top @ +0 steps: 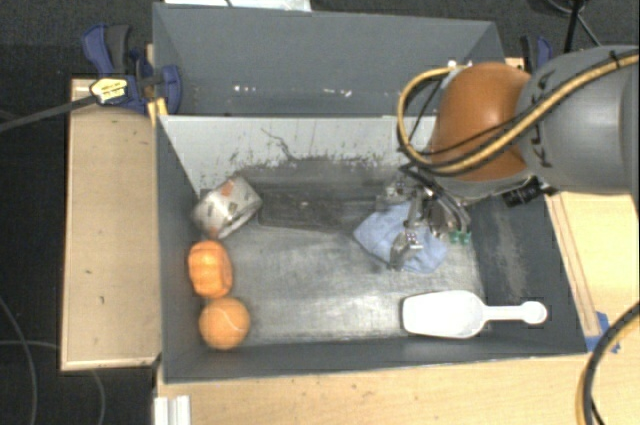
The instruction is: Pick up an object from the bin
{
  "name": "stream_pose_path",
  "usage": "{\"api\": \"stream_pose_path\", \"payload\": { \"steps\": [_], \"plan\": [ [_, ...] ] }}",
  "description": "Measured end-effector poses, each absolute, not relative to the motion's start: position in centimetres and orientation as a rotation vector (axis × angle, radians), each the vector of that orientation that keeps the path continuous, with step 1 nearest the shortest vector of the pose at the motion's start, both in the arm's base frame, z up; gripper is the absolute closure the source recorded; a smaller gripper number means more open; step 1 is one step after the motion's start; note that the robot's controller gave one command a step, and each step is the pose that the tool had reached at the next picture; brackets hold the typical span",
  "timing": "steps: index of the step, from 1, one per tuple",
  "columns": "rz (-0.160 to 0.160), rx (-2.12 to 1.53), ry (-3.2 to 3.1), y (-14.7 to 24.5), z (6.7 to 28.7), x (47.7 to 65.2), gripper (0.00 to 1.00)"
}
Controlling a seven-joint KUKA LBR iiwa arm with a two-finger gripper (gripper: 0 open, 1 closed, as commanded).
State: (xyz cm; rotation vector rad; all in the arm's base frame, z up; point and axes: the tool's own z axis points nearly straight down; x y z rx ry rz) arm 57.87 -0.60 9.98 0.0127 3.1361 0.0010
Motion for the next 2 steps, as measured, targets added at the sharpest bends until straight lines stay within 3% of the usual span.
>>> {"api": "stream_pose_path", "payload": {
  "steps": [1, 2],
  "plan": [
    [-0.002, 0.045, 3.137, -1.7, 7.3, 58.7, 0.0],
    [0.003, 0.301, 3.116, -1.8, 7.3, 57.3, 0.0]
  ]
}}
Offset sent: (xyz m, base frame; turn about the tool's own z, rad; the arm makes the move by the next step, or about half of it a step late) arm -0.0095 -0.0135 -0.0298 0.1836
